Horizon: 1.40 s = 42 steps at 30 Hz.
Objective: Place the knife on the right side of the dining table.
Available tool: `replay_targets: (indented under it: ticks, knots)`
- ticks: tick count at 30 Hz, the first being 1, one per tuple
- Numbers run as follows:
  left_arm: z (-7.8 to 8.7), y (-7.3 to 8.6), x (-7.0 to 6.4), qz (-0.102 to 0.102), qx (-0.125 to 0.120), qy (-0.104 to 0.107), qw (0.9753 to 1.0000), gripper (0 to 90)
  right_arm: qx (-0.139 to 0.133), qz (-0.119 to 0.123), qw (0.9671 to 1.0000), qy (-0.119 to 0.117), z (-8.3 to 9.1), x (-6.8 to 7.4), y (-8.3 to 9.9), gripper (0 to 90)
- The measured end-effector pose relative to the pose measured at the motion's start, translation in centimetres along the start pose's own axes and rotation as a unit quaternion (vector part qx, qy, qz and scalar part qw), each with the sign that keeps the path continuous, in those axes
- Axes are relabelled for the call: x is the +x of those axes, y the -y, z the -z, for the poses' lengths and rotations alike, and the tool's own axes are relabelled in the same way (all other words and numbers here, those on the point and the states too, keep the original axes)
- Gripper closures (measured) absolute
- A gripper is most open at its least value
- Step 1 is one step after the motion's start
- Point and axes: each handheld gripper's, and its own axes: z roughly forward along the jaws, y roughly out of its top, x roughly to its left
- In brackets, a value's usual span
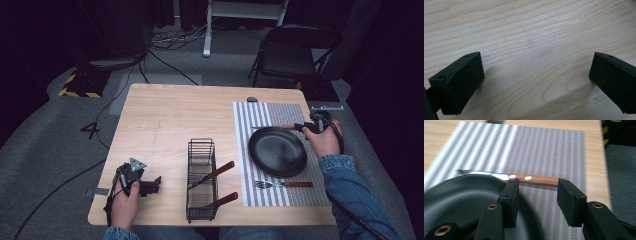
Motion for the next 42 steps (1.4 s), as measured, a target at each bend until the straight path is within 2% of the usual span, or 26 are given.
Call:
replay_targets:
  ticks: [3,5,12,13,17,18,21,22,23,24,25,26,27,28,30,31,32,34,35,36,37,40,42]
  knots:
    - [0.0,0.0,0.0,0.000,0.000,0.000,1.0000,0.0,-0.002,0.004,0.9998,-0.018,0.7,0.7,0.3,51.7]
    - [0.0,0.0,0.0,0.000,0.000,0.000,1.0000,0.0,-0.010,0.015,0.9992,-0.036,1.8,1.9,0.7,50.3]
    - [0.0,0.0,0.0,0.000,0.000,0.000,1.0000,0.0,-0.030,0.048,0.9953,-0.079,3.9,4.6,2.3,44.2]
    - [0.0,0.0,0.0,0.000,0.000,0.000,1.0000,0.0,-0.030,0.048,0.9953,-0.079,3.9,4.6,2.3,44.2]
    - [0.0,0.0,0.0,0.000,0.000,0.000,1.0000,0.0,-0.035,0.073,0.9914,-0.103,5.0,6.4,3.4,42.9]
    - [0.0,0.0,0.0,0.000,0.000,0.000,1.0000,0.0,-0.038,0.086,0.9887,-0.116,5.6,7.4,4.0,42.6]
    - [0.0,0.0,0.0,0.000,0.000,0.000,1.0000,0.0,-0.039,0.105,0.9841,-0.137,6.3,8.7,4.8,41.9]
    - [0.0,0.0,0.0,0.000,0.000,0.000,1.0000,0.0,-0.039,0.105,0.9841,-0.137,6.3,8.7,4.8,41.9]
    - [0.0,0.0,0.0,0.000,0.000,0.000,1.0000,0.0,-0.040,0.114,0.9820,-0.146,6.5,9.2,5.1,41.1]
    - [0.0,0.0,0.0,0.000,0.000,0.000,1.0000,0.0,-0.042,0.129,0.9781,-0.158,6.6,10.0,5.5,40.4]
    - [0.0,0.0,0.0,0.000,0.000,0.000,1.0000,0.0,-0.042,0.134,0.9767,-0.162,6.7,10.3,5.6,40.0]
    - [0.0,0.0,0.0,0.000,0.000,0.000,1.0000,0.0,-0.041,0.147,0.9739,-0.168,6.7,10.8,5.9,39.3]
    - [0.0,0.0,0.0,0.000,0.000,0.000,1.0000,0.0,-0.039,0.162,0.9689,-0.183,6.8,11.8,6.5,39.0]
    - [0.0,0.0,0.0,0.000,0.000,0.000,1.0000,0.0,-0.039,0.162,0.9689,-0.183,6.8,11.8,6.5,39.0]
    - [0.0,0.0,0.0,0.000,0.000,0.000,1.0000,0.0,-0.039,0.172,0.9639,-0.199,6.9,12.9,7.2,38.3]
    - [0.0,0.0,0.0,0.000,0.000,0.000,1.0000,0.0,-0.037,0.174,0.9626,-0.205,6.8,13.3,7.5,38.2]
    - [0.0,0.0,0.0,0.000,0.000,0.000,1.0000,0.0,-0.035,0.174,0.9602,-0.215,6.8,13.8,7.8,38.2]
    - [0.0,0.0,0.0,0.000,0.000,0.000,1.0000,0.0,-0.029,0.188,0.9521,-0.240,6.6,15.5,9.1,37.7]
    - [0.0,0.0,0.0,0.000,0.000,0.000,1.0000,0.0,-0.027,0.191,0.9495,-0.248,6.6,16.1,9.5,37.5]
    - [0.0,0.0,0.0,0.000,0.000,0.000,1.0000,0.0,-0.027,0.193,0.9471,-0.255,6.5,16.6,9.9,37.5]
    - [0.0,0.0,0.0,0.000,0.000,0.000,1.0000,0.0,-0.027,0.193,0.9471,-0.255,6.5,16.6,9.9,37.5]
    - [0.0,0.0,0.0,0.000,0.000,0.000,1.0000,0.0,-0.023,0.207,0.9384,-0.276,6.2,18.2,11.3,37.5]
    - [0.1,0.0,0.0,-0.001,0.001,-0.001,1.0000,0.0,-0.016,0.215,0.9343,-0.284,5.9,19.0,12.1,37.5]
